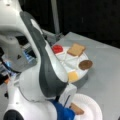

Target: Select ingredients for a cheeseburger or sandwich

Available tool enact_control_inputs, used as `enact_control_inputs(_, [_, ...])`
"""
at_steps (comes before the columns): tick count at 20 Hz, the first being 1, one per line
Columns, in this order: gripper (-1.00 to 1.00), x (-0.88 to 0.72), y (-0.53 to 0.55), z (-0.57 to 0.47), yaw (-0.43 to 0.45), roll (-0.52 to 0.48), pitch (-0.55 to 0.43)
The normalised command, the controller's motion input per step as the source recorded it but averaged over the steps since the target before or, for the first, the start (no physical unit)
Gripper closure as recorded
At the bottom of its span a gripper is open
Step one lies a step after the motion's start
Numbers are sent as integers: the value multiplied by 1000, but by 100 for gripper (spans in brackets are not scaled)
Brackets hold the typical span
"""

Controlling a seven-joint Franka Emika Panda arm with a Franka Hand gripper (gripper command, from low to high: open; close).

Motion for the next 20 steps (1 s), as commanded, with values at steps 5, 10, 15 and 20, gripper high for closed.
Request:
enact_control_inputs(5, [100, 299, -80, -122, 151, 155, -36])
enact_control_inputs(10, [100, 286, -9, -70, 108, 166, -51])
enact_control_inputs(15, [100, 253, 9, -94, 91, 198, -46])
enact_control_inputs(20, [100, 242, -60, -89, 71, 191, -68])
